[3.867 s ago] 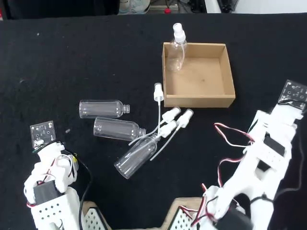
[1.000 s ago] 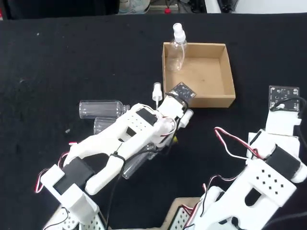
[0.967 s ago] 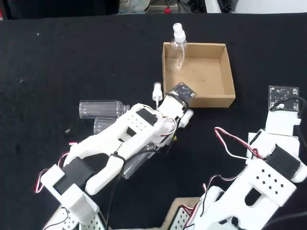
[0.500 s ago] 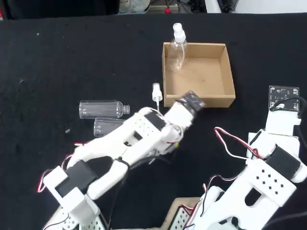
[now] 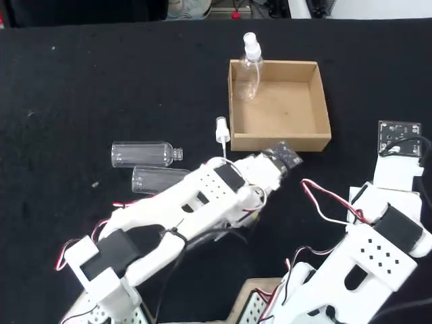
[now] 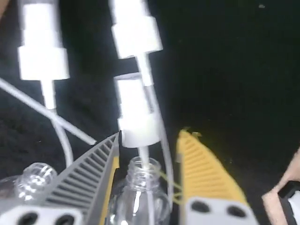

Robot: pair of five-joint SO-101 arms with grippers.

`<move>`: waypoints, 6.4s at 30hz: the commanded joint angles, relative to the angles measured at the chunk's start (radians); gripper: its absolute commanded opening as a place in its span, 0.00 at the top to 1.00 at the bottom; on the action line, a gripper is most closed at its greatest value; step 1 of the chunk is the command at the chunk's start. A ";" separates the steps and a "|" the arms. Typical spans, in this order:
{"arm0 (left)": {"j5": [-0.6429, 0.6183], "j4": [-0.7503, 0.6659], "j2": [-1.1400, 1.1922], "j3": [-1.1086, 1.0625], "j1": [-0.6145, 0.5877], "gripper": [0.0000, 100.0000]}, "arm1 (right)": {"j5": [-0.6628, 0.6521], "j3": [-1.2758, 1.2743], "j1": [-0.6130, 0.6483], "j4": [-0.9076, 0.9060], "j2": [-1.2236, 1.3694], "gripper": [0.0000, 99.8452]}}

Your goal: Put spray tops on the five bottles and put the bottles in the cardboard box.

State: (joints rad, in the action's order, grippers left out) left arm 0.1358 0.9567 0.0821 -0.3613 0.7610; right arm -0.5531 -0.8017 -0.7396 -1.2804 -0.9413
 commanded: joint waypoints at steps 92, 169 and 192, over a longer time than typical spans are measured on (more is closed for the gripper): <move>-0.032 -0.186 -0.707 -0.101 -0.297 0.92 | 0.176 0.051 0.187 -0.017 -0.033 0.95; -0.354 -0.740 -1.373 -0.243 -0.328 0.91 | 0.373 0.076 1.436 0.216 -0.297 0.95; -0.503 -0.732 -1.283 -0.186 -0.315 0.91 | 0.373 0.054 1.436 0.226 -0.297 0.95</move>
State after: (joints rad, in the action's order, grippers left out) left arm -0.3537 0.2401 -1.1945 -0.5455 0.4358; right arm -0.1895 -0.7541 0.6813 -1.0748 -1.2083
